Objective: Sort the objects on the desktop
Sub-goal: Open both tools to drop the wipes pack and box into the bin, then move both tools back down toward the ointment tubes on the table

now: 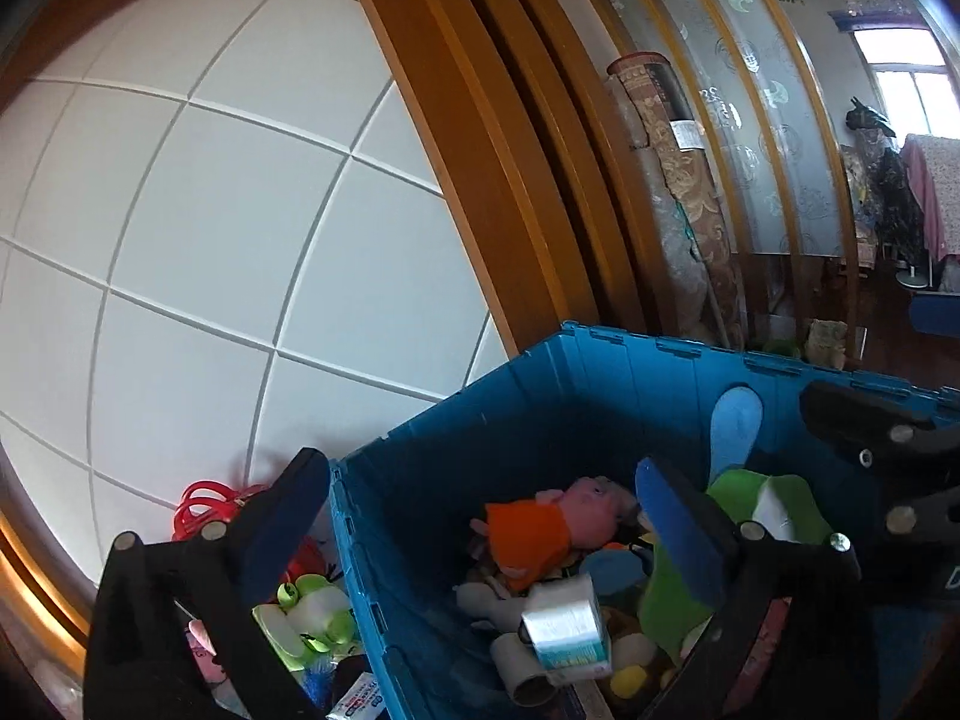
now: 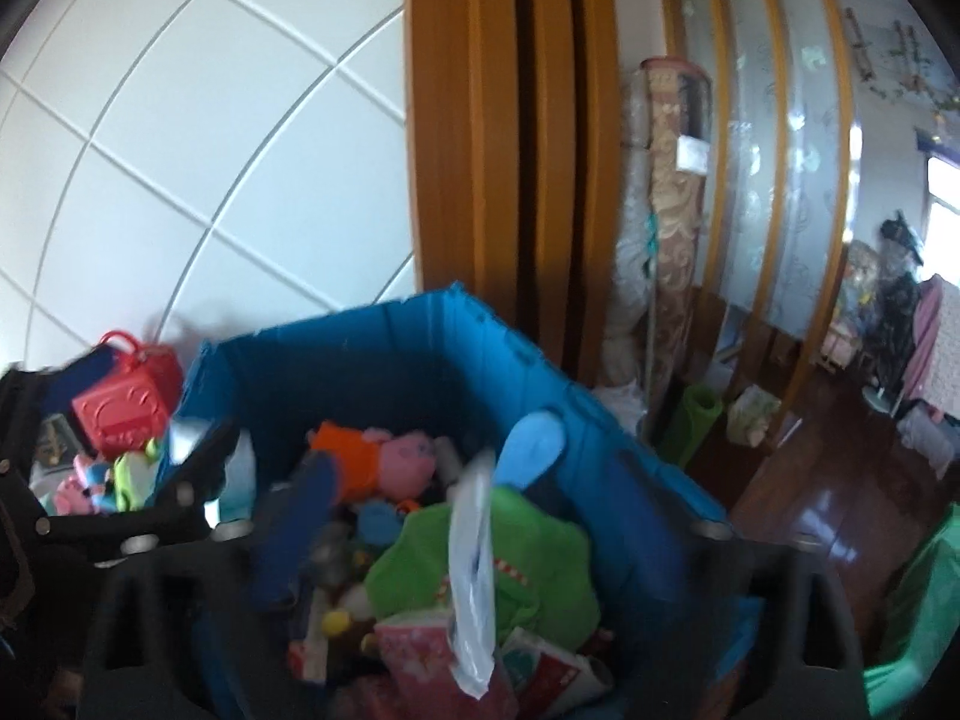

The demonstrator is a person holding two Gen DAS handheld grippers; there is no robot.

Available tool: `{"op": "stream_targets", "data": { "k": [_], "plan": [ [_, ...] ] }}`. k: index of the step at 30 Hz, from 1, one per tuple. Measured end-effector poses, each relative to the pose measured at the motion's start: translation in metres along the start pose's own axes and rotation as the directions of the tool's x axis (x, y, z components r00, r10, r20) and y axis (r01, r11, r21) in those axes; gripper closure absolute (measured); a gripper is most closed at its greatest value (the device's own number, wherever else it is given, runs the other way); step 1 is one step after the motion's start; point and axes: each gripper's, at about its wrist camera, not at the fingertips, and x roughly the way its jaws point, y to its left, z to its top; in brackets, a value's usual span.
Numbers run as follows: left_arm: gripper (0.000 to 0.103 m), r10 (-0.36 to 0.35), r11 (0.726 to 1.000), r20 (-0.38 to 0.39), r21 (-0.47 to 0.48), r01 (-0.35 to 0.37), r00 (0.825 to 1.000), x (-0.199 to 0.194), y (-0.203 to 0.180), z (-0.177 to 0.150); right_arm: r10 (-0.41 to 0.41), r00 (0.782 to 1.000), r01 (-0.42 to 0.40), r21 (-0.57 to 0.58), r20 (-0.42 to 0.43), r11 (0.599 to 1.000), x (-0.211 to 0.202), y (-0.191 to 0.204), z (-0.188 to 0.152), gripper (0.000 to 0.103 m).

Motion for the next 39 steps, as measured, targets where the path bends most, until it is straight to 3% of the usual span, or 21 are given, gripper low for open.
{"op": "stream_targets", "data": {
  "k": [9,21,31,39],
  "plan": [
    [0.0,-0.021,0.999,-0.022,-0.047,0.02,1.0,0.01,0.011,-0.004,0.021,0.999,-0.021,0.018,0.03,1.0,-0.008,-0.01,0.003,0.006],
    [0.0,0.001,0.996,-0.012,-0.09,-0.002,1.0,-0.017,0.027,-0.033,0.118,0.992,-0.12,0.04,0.047,0.992,-0.032,-0.005,-0.018,0.006],
    [0.0,0.054,0.986,-0.024,-0.154,-0.057,0.998,-0.041,0.071,-0.074,0.172,0.985,-0.172,0.001,0.036,0.985,-0.05,0.035,-0.034,0.006],
    [0.0,0.093,0.985,-0.056,-0.142,-0.1,0.994,-0.058,0.14,-0.135,0.256,0.966,-0.255,-0.031,0.038,0.966,-0.074,0.1,-0.046,0.006]
  ]
}}
